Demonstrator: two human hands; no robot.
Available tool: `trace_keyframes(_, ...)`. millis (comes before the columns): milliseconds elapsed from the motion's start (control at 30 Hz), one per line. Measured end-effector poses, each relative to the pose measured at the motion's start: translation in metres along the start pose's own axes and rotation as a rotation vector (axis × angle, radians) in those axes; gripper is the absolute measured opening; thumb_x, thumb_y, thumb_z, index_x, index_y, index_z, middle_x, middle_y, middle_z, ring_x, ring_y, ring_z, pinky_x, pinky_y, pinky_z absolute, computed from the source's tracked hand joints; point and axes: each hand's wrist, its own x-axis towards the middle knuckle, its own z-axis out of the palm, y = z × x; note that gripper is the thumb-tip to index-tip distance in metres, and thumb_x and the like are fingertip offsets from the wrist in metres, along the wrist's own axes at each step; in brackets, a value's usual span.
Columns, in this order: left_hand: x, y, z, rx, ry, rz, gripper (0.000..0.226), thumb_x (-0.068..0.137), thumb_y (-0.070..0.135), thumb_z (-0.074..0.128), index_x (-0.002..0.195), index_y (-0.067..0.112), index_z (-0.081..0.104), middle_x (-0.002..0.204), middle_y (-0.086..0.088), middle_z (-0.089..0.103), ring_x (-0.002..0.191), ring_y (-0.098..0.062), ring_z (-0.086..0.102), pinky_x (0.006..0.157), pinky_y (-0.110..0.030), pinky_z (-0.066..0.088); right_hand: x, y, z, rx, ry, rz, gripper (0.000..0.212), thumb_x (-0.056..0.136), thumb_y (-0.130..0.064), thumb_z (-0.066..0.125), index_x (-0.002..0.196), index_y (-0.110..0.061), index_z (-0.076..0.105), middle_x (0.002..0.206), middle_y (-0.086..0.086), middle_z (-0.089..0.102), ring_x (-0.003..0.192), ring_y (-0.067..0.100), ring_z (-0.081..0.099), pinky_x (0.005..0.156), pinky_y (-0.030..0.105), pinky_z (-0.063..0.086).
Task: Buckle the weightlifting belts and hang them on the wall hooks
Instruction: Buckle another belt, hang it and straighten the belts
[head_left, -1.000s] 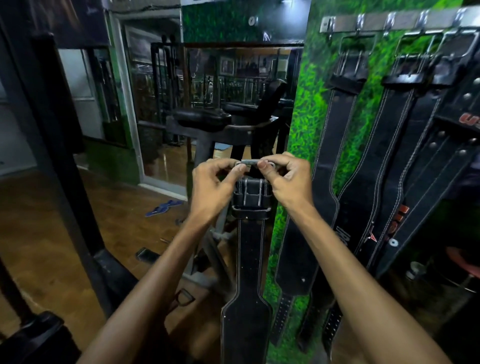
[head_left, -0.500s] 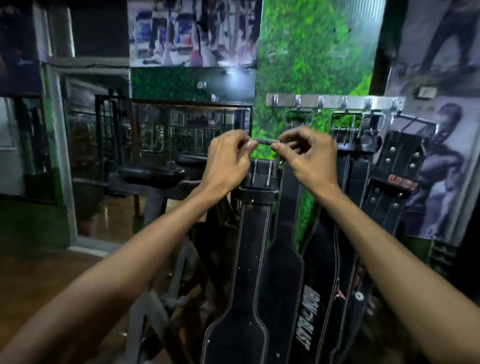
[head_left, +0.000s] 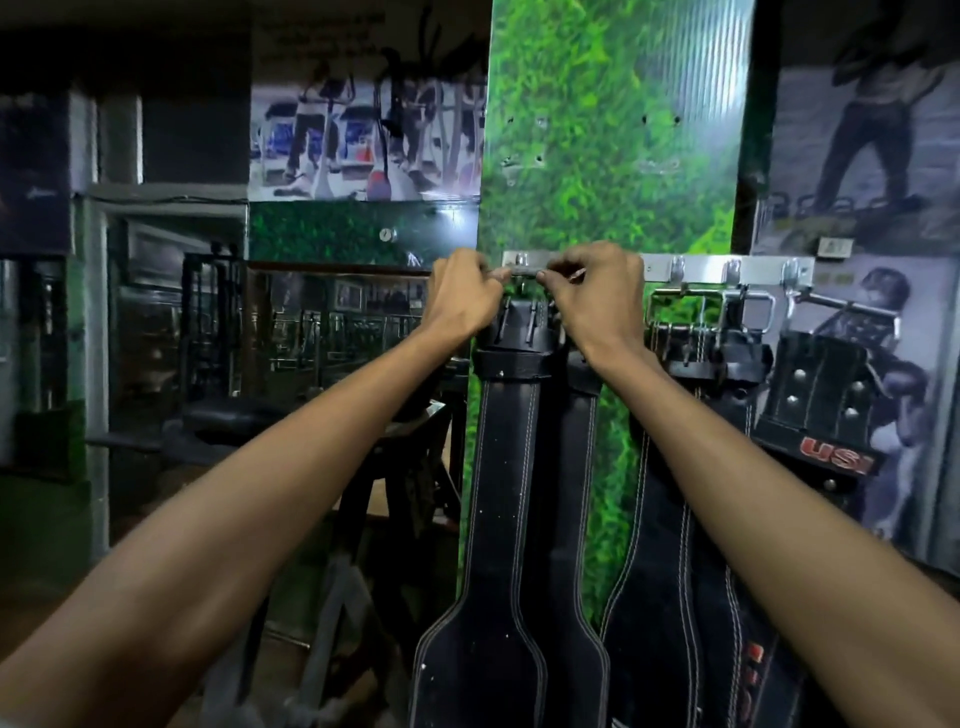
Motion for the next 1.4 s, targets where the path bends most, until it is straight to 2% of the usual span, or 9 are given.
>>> trace_keyframes(167, 0.001, -0.014, 0.012, -0.127, -0.023, -0.125, 0.044, 0.093, 0.041, 0.072, 0.063, 0.011, 0.061, 0.058, -0.004, 0.063, 0.057, -0.023, 0.065, 0.061, -0.029, 0.053, -0.011, 0.009, 0.01, -0.141, 0.01, -0.055, 0.015, 0.09, -0.027, 0.077, 0.099, -0.015, 0.082, 0.098, 0.003, 0.074, 0.082, 0.015, 0.06, 0.07, 0.02, 0.037)
trace_keyframes(267, -0.006, -0.016, 0.013, -0.211, -0.028, -0.143, 0.039, 0.093, 0.04, 0.071, 0.07, 0.009, 0.065, 0.057, -0.002, 0.06, 0.046, -0.018, 0.063, 0.05, -0.028, 0.051, -0.026, 0.016, 0.011, -0.071, 0.044, -0.116, 0.014, 0.093, -0.023, 0.073, 0.1, -0.013, 0.081, 0.1, 0.002, 0.072, 0.083, 0.012, 0.06, 0.069, 0.026, 0.046)
trace_keyframes(400, -0.029, -0.026, 0.019, -0.339, 0.077, -0.215, 0.032, 0.092, 0.04, 0.071, 0.077, 0.012, 0.072, 0.064, 0.005, 0.066, 0.065, -0.017, 0.066, 0.073, -0.044, 0.063, -0.063, 0.025, 0.01, 0.091, 0.109, -0.109, 0.017, 0.093, -0.012, 0.071, 0.107, -0.007, 0.078, 0.116, 0.008, 0.069, 0.106, 0.016, 0.065, 0.091, 0.024, 0.055)
trace_keyframes(533, -0.08, -0.041, 0.032, -0.439, -0.001, -0.318, 0.039, 0.088, 0.057, 0.067, 0.093, 0.018, 0.071, 0.075, 0.007, 0.07, 0.068, -0.015, 0.067, 0.064, -0.04, 0.061, -0.113, 0.025, 0.003, 0.161, 0.085, -0.033, 0.022, 0.093, -0.01, 0.072, 0.115, -0.007, 0.072, 0.112, 0.008, 0.063, 0.092, 0.006, 0.059, 0.086, 0.008, 0.048)
trace_keyframes(767, -0.153, -0.069, 0.043, -0.624, -0.317, -0.359, 0.027, 0.097, 0.001, 0.064, 0.076, 0.017, 0.056, 0.049, 0.014, 0.061, 0.044, 0.006, 0.054, 0.047, -0.009, 0.04, -0.225, 0.038, 0.021, 0.331, -0.556, 0.495, 0.047, 0.081, -0.053, 0.079, 0.068, -0.013, 0.058, 0.062, -0.003, 0.056, 0.058, 0.013, 0.052, 0.057, 0.043, 0.05)
trace_keyframes(900, -0.178, -0.068, 0.04, -0.599, -0.25, -0.333, 0.016, 0.097, 0.004, 0.064, 0.083, -0.003, 0.06, 0.078, -0.011, 0.051, 0.068, -0.013, 0.046, 0.057, -0.02, 0.036, -0.255, 0.034, 0.023, 0.426, -0.51, 0.641, 0.071, 0.075, -0.07, 0.073, 0.066, -0.003, 0.051, 0.062, 0.007, 0.051, 0.06, 0.016, 0.042, 0.051, 0.046, 0.035)
trace_keyframes(1067, -0.233, -0.075, 0.043, -0.57, -0.344, -0.411, 0.016, 0.089, 0.011, 0.073, 0.081, -0.001, 0.066, 0.076, -0.014, 0.063, 0.068, -0.022, 0.059, 0.061, -0.03, 0.046, -0.296, -0.004, -0.032, 0.537, -0.625, 0.781, 0.007, 0.095, -0.013, 0.072, 0.097, -0.007, 0.074, 0.088, 0.001, 0.077, 0.078, 0.009, 0.067, 0.075, 0.029, 0.056)
trace_keyframes(1167, -0.316, -0.082, 0.04, -0.598, -0.425, -0.495, 0.028, 0.089, 0.009, 0.075, 0.075, -0.01, 0.059, 0.066, -0.008, 0.05, 0.06, -0.014, 0.047, 0.056, -0.027, 0.035, -0.335, -0.007, -0.056, 0.514, -0.615, 0.865, 0.033, 0.098, -0.006, 0.066, 0.069, -0.018, 0.06, 0.054, -0.018, 0.06, 0.054, -0.007, 0.051, 0.058, 0.014, 0.042)
trace_keyframes(1400, -0.408, -0.081, 0.018, -0.784, -0.339, -0.743, 0.025, 0.081, -0.01, 0.076, 0.103, 0.002, 0.07, 0.073, 0.012, 0.076, 0.065, -0.001, 0.069, 0.066, -0.02, 0.059, -0.379, -0.038, -0.092, 0.515, -0.523, 1.07, 0.018, 0.086, -0.002, 0.078, 0.1, -0.012, 0.073, 0.098, 0.009, 0.076, 0.086, 0.02, 0.07, 0.084, 0.04, 0.059)
